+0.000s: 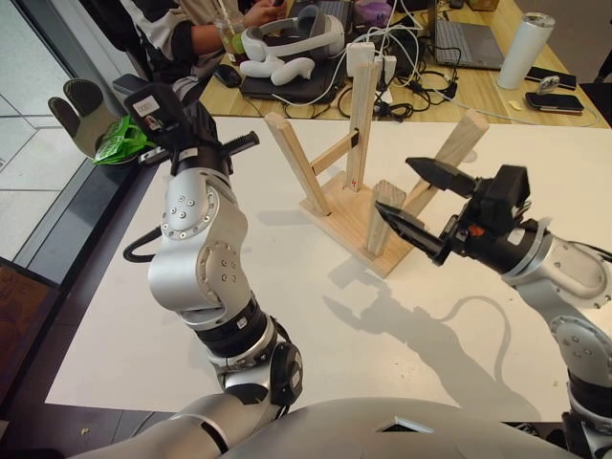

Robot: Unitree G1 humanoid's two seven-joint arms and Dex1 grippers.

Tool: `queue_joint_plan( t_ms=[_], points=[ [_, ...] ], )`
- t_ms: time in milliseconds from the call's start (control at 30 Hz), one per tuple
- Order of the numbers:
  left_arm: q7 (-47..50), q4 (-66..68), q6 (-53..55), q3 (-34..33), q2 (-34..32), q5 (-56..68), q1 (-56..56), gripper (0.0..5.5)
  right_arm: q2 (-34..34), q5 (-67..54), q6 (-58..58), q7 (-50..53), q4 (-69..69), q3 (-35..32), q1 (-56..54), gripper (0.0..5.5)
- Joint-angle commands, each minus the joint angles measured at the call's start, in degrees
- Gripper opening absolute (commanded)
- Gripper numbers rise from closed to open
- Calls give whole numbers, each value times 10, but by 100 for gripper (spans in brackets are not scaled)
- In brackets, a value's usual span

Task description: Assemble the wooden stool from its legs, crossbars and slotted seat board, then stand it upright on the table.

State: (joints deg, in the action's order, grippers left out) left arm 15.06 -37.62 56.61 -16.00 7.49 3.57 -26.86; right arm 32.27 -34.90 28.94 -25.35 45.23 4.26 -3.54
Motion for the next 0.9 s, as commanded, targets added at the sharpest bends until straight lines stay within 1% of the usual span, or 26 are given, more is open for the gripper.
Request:
queue_joint_plan(
  t_ms=[33, 67, 133, 200, 233, 367, 500, 600, 733, 800, 900],
  points=[
    [5, 1, -9, 12, 5, -2, 1, 17, -10, 84, 2, 37, -13, 46, 5, 443],
    [5, 4, -10, 13, 5, -1, 0, 17, -15, 100, 8, 45, -20, 59, 2, 464],
    [6, 8, -13, 13, 5, 0, -1, 17, -31, 110, 24, 57, -30, 75, -4, 475],
    [6, 9, -15, 16, 6, 1, 1, 17, -73, 76, 56, 78, -39, 71, -4, 449],
    [7, 9, -16, 16, 6, 1, 2, 17, -103, 41, 79, 97, -43, 58, -4, 433],
    [9, 9, -19, 18, 8, 1, 3, 17, -216, -128, 180, 215, -63, -20, -12, 375],
    [10, 8, -22, 17, 8, 1, 3, 17, -275, -273, 225, 341, -92, -85, -32, 310],
    [11, 7, -23, 18, 9, 1, 4, 17, -298, -370, 224, 429, -113, -114, -43, 286],
    [11, 12, -25, 18, 8, 1, 0, 17, -324, -499, 180, 548, -137, -127, -50, 281],
    [10, 13, -27, 17, 6, 2, -1, 17, -331, -547, 147, 597, -148, -129, -53, 278],
    [9, 15, -29, 17, 5, 2, -2, 17, -327, -591, 110, 641, -156, -124, -58, 273]
  ],
)
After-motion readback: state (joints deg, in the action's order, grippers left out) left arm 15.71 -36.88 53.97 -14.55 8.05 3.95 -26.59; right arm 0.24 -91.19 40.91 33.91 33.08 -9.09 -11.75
